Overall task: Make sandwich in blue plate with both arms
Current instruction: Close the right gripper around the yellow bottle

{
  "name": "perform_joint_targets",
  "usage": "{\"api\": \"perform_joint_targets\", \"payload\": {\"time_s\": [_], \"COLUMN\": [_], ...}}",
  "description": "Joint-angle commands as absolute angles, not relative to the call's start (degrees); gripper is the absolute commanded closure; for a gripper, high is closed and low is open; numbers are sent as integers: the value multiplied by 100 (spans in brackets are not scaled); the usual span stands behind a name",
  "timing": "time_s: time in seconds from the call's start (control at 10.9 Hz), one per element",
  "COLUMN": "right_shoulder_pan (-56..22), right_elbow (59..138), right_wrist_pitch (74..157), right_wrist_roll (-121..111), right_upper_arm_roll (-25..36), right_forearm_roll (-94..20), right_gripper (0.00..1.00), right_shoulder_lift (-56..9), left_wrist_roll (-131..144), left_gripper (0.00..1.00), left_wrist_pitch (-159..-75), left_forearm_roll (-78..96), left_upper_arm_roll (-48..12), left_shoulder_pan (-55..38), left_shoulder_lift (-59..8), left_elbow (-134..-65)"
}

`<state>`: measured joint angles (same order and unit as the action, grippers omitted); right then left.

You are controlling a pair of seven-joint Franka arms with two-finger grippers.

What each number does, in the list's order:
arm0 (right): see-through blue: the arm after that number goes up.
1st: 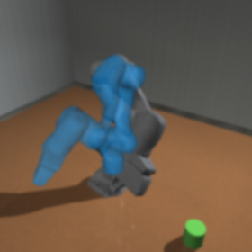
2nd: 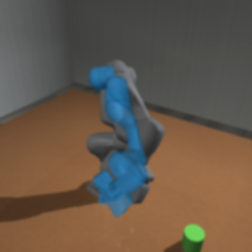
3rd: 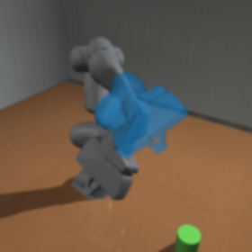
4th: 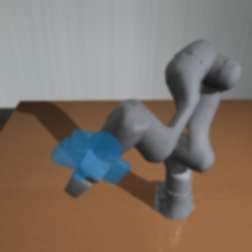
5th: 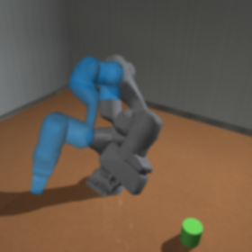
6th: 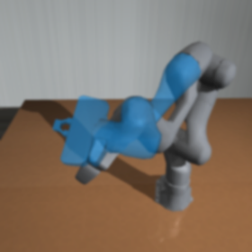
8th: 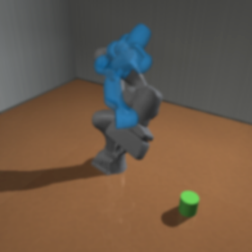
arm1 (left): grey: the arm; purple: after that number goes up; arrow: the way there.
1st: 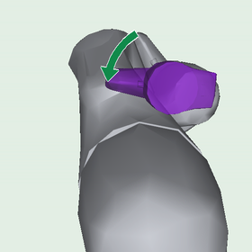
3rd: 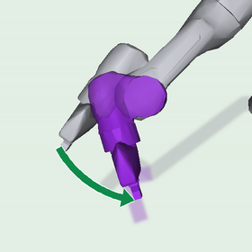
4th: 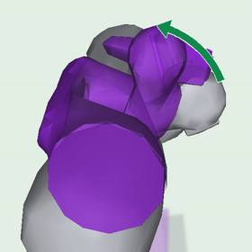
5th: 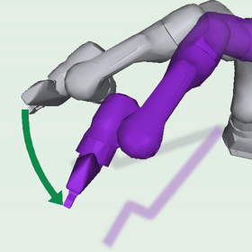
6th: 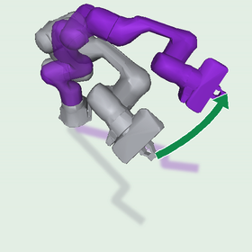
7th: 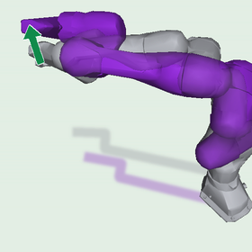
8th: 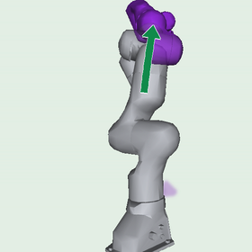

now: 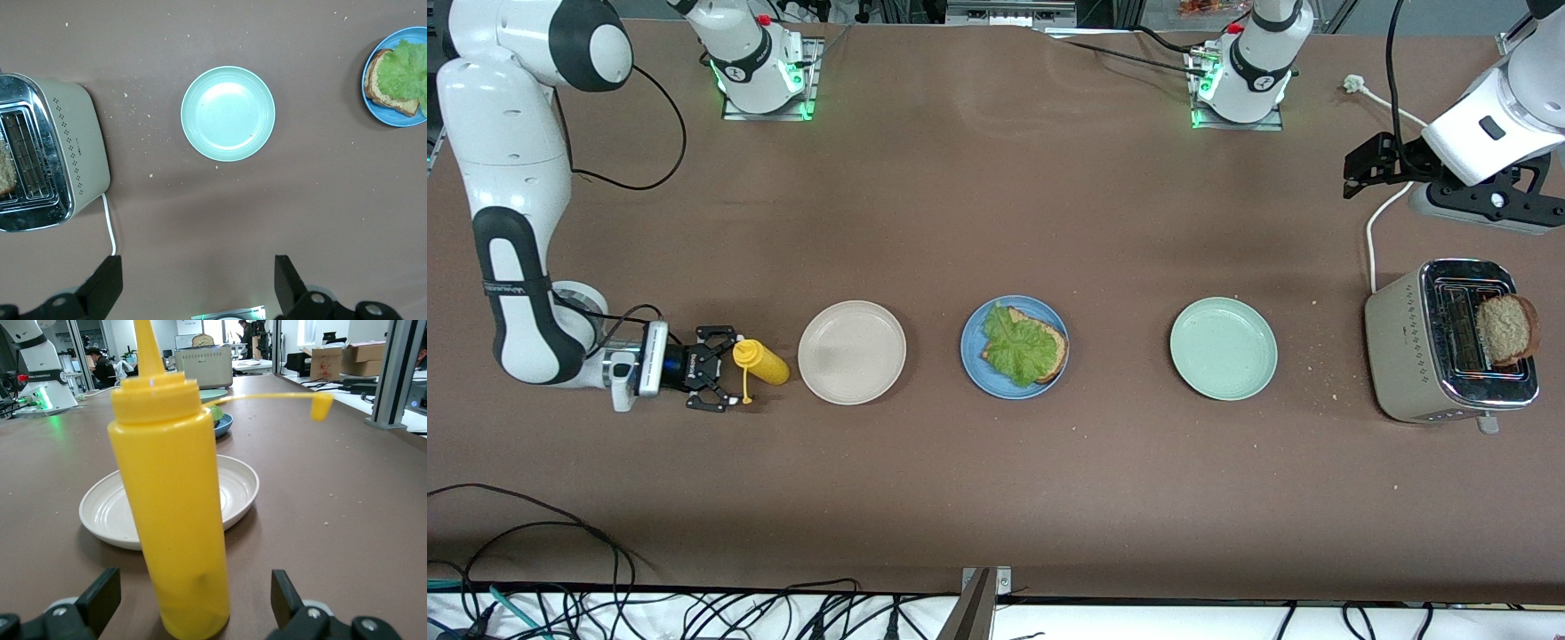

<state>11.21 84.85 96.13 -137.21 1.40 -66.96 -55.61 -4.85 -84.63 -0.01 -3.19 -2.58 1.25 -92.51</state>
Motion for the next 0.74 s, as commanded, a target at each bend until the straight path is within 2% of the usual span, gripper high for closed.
{"api": "perform_joint_targets", "payload": {"time_s": [0.0,0.09,0.18,0.28,0.46,0.64], "right_shoulder_pan": [1081,1064,1037,1028,993,967], "right_elbow": [8517,8517,8517,8508,8490,8482], "right_wrist_pitch": [9668,9703,9703,9712,9721,9721], "right_wrist_roll": [-13878,-13878,-13878,-13887,-13878,-13878], "right_upper_arm_roll": [132,132,132,123,114,114], "right_forearm_roll": [-6820,-6820,-6820,-6820,-6820,-6820], "right_gripper": [0,0,8,25,49,81], "right_shoulder_lift": [-5590,-5590,-5625,-5625,-5616,-5616], "left_wrist_roll": [-457,-457,-457,-457,-457,-457], "left_gripper": [0,0,0,0,0,0], "left_wrist_pitch": [-8394,-8394,-8394,-8394,-8393,-8393], "left_forearm_roll": [-132,-132,-132,-132,-132,-132], "left_upper_arm_roll": [-360,-360,-360,-360,-360,-360], "left_shoulder_pan": [-237,-237,-237,-237,-229,-237], "left_shoulder_lift": [202,202,202,202,202,202], "left_elbow": [-9264,-9264,-9264,-9264,-9264,-9264]}}
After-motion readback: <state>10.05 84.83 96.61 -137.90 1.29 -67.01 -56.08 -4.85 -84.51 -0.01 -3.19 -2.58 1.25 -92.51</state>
